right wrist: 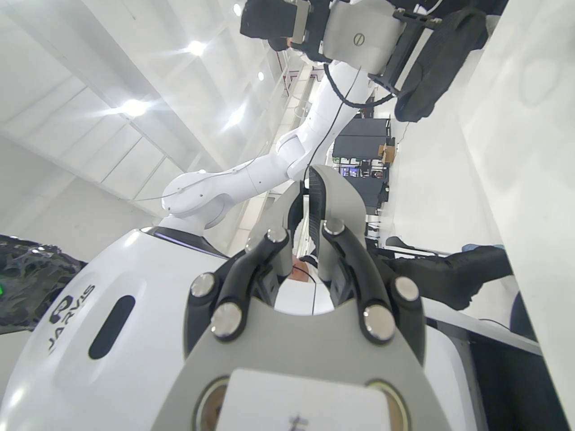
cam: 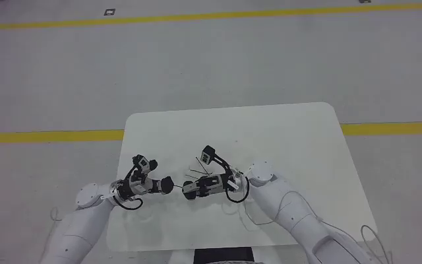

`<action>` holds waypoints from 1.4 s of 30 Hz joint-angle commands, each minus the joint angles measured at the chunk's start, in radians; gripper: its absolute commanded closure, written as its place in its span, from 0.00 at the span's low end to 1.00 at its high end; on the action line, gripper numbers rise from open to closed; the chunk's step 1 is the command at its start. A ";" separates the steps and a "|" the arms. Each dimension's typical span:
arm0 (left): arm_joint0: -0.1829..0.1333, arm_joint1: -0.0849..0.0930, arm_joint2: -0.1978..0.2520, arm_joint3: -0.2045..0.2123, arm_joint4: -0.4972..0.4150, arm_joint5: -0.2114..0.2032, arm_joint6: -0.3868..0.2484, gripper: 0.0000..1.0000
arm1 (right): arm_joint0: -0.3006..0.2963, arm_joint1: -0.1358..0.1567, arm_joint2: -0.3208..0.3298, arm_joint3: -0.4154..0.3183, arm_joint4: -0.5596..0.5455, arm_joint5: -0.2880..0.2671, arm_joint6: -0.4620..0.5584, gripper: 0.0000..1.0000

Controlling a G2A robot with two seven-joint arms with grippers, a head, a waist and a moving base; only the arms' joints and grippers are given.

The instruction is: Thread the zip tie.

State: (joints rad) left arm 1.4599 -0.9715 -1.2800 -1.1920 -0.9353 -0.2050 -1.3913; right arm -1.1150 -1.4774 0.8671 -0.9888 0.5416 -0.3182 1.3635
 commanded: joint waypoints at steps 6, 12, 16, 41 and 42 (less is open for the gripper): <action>0.000 0.009 0.022 -0.017 -0.012 -0.017 0.001 0.00 | 0.011 -0.003 -0.014 0.015 0.011 -0.016 0.012 1.00; 0.002 0.008 0.030 -0.037 -0.022 0.007 0.013 0.00 | -0.002 -0.001 -0.022 -0.008 -0.002 0.002 -0.014 1.00; 0.007 0.011 0.037 -0.056 -0.039 0.025 0.001 0.00 | -0.008 0.003 -0.019 -0.016 0.015 0.012 -0.005 1.00; -0.021 0.055 0.142 -0.055 -0.032 0.007 0.001 0.64 | 0.036 -0.007 -0.086 0.055 0.022 0.015 0.005 1.00; -0.022 0.057 0.145 -0.055 -0.031 0.003 0.001 0.65 | 0.037 -0.007 -0.088 0.056 0.021 0.015 0.002 1.00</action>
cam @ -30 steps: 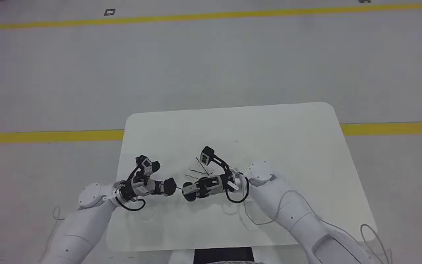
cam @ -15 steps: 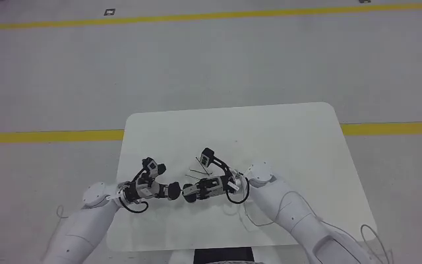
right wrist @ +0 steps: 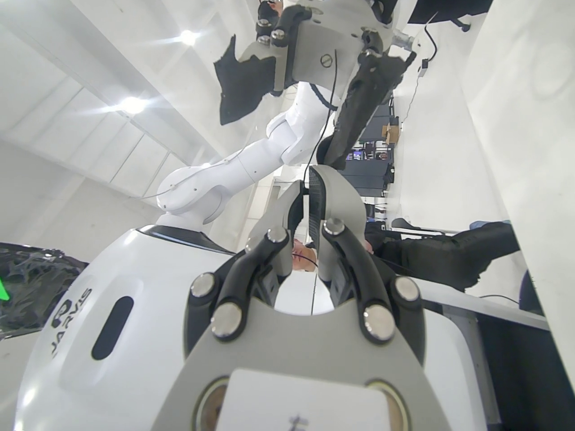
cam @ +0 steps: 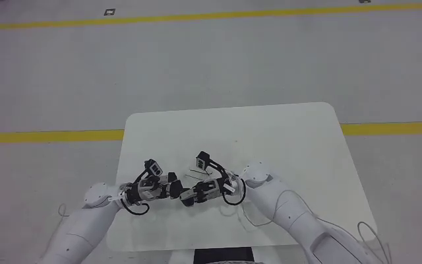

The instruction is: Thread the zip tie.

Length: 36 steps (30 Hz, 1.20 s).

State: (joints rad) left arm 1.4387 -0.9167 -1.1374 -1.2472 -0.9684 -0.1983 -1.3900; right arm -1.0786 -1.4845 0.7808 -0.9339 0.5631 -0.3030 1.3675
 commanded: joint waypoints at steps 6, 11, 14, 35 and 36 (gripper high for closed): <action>-0.006 0.011 0.012 0.004 0.016 -0.020 0.000 0.71 | 0.003 -0.001 -0.008 0.006 0.002 -0.005 -0.015 1.00; -0.004 0.018 0.017 -0.002 0.009 -0.028 0.000 0.76 | 0.005 -0.001 -0.010 0.010 0.002 -0.003 -0.036 1.00; -0.004 0.022 0.022 -0.005 0.005 -0.032 0.000 0.80 | 0.006 -0.001 -0.010 0.012 0.002 0.001 -0.047 1.00; -0.018 0.046 0.057 -0.002 -0.028 -0.055 0.000 0.90 | 0.001 0.009 -0.002 0.000 0.011 0.008 -0.065 1.00; -0.019 0.047 0.059 -0.002 -0.029 -0.056 0.000 0.90 | 0.001 0.009 -0.002 -0.001 0.011 0.009 -0.065 1.00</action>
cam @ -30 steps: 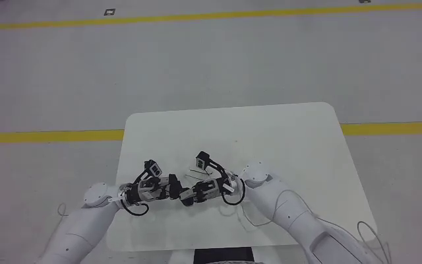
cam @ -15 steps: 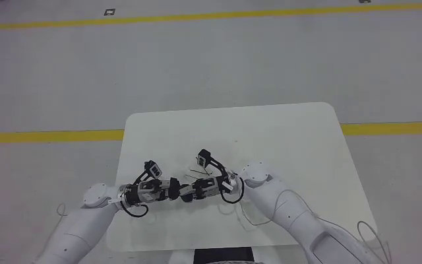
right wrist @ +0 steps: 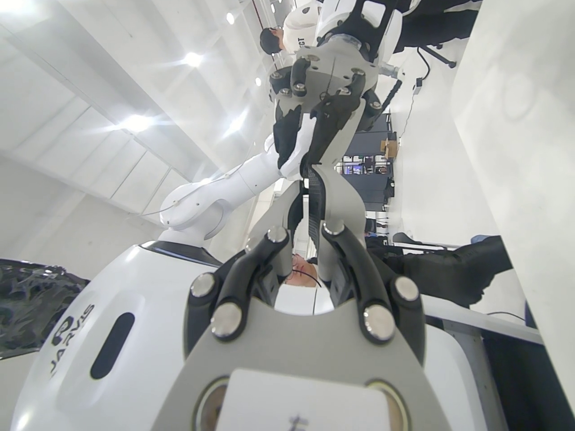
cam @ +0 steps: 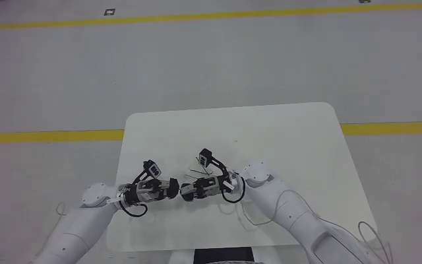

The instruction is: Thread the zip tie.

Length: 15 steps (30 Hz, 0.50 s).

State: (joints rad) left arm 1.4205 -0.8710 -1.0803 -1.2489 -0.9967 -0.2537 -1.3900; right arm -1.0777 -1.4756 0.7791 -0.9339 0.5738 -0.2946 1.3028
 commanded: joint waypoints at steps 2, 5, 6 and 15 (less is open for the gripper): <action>-0.003 0.003 0.006 -0.001 -0.002 -0.001 0.000 0.91 | 0.000 0.001 0.000 -0.002 0.000 0.001 0.000 1.00; -0.005 0.005 0.012 -0.001 -0.004 -0.002 0.000 0.91 | -0.001 0.002 0.000 -0.004 0.001 0.000 0.000 1.00; -0.006 0.006 0.015 -0.001 -0.004 -0.002 0.000 0.91 | -0.001 0.002 -0.001 -0.004 0.001 -0.001 0.000 1.00; -0.014 0.011 0.029 0.003 -0.009 -0.002 0.000 0.95 | 0.002 0.004 -0.004 -0.013 0.000 0.002 -0.003 1.00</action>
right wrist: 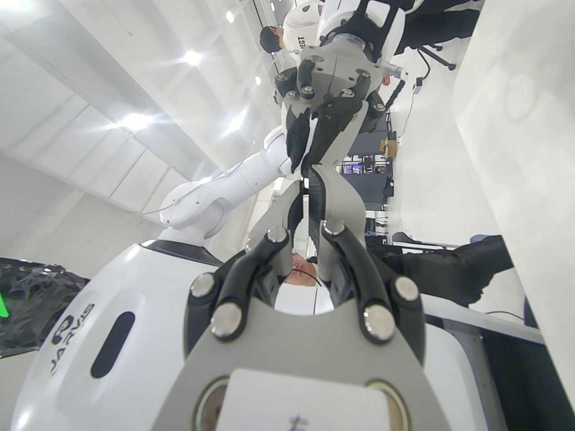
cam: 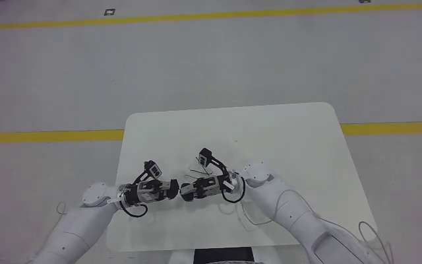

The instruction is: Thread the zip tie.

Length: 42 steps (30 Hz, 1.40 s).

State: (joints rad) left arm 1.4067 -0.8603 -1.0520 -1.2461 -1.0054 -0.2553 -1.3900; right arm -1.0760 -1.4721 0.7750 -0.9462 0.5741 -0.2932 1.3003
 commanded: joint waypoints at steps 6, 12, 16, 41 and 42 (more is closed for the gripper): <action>-0.005 0.003 0.009 0.000 -0.004 -0.003 0.000 0.95 | 0.005 -0.001 -0.007 -0.001 -0.003 0.007 -0.003 1.00; -0.009 0.006 0.017 0.002 -0.008 -0.005 0.000 0.94 | 0.007 -0.002 -0.012 0.005 -0.001 0.005 -0.007 1.00; -0.012 0.006 0.022 0.008 -0.013 -0.006 0.000 0.92 | 0.007 -0.001 -0.011 0.008 0.002 0.000 -0.009 1.00; -0.024 0.016 0.051 0.006 -0.022 -0.021 0.000 0.91 | 0.008 0.000 -0.016 0.012 0.014 0.004 -0.017 1.00; -0.025 0.016 0.053 0.006 -0.023 -0.022 0.000 0.92 | 0.008 0.000 -0.016 0.012 0.015 0.004 -0.017 1.00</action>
State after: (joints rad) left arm 1.3822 -0.8443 -1.0004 -1.2402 -1.0278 -0.2768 -1.3900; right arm -1.0678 -1.4724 0.7592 -0.9339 0.5883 -0.2893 1.2836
